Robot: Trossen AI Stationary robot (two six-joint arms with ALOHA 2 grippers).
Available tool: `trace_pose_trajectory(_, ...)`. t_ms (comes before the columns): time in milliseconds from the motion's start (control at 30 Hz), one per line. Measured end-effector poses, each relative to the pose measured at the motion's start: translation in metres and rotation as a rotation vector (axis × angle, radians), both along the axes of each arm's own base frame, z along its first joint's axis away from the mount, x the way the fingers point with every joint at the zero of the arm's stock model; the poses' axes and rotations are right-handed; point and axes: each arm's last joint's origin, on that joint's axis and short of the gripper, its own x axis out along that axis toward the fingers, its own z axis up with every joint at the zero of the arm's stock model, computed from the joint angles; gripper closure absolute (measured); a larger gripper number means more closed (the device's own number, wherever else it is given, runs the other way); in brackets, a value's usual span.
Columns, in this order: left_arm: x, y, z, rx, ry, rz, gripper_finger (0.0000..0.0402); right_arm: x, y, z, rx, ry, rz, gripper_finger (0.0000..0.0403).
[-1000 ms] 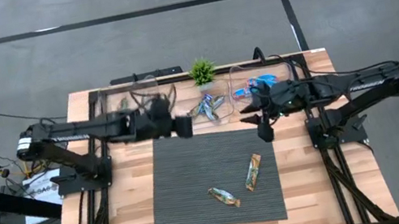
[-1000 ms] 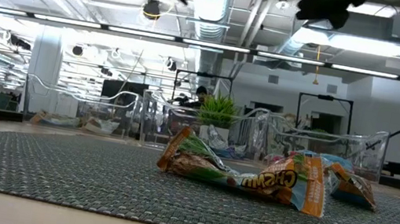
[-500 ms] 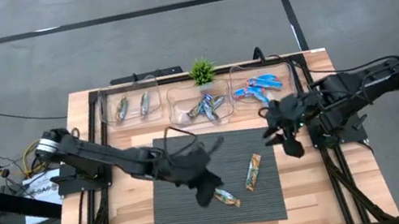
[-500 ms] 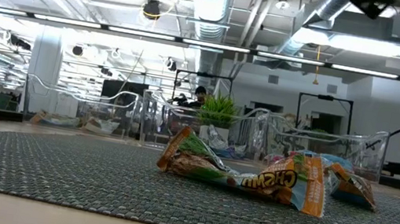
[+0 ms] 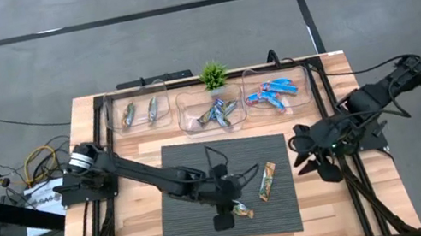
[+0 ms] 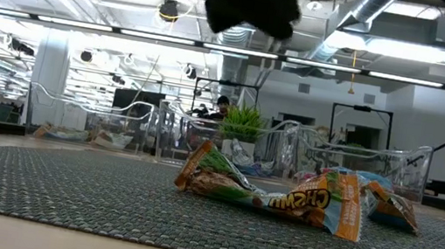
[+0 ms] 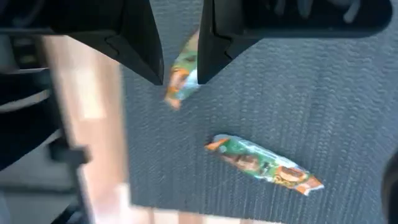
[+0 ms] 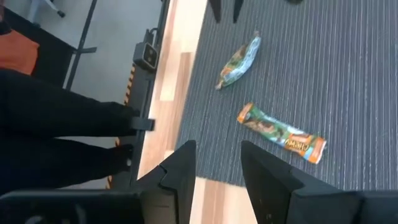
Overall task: Pick and place Granola Bars by type
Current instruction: Put the yellow granola bar into the left transparent bin
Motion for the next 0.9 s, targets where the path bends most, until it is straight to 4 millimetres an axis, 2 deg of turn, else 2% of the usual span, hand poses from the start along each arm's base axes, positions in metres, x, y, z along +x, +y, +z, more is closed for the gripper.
trace_pose_trajectory(167, 0.013, -0.002, -0.012, 0.135, 0.111, -0.054, 0.0313, -0.003, 0.001, -0.002, -0.016, 0.031, -0.021, 0.0284)
trace_pose_trajectory(333, 0.027, 0.005, -0.018, 0.120, 0.200, -0.004, 0.0304, -0.004, 0.000, -0.003, -0.038, 0.033, -0.037, 0.0284)
trace_pose_trajectory(533, 0.030, 0.011, -0.030, 0.083, 0.261, -0.007, 0.0249, -0.002, 0.000, -0.006, -0.051, 0.045, -0.032, 0.0284)
trace_pose_trajectory(700, 0.033, 0.007, -0.043, 0.120, 0.280, -0.066, 0.0198, 0.000, 0.001, -0.009, -0.073, 0.062, -0.025, 0.0284)
trace_pose_trajectory(900, 0.034, -0.002, -0.068, 0.172, 0.336, -0.137, 0.0172, 0.002, 0.002, -0.010, -0.087, 0.061, -0.013, 0.0284)
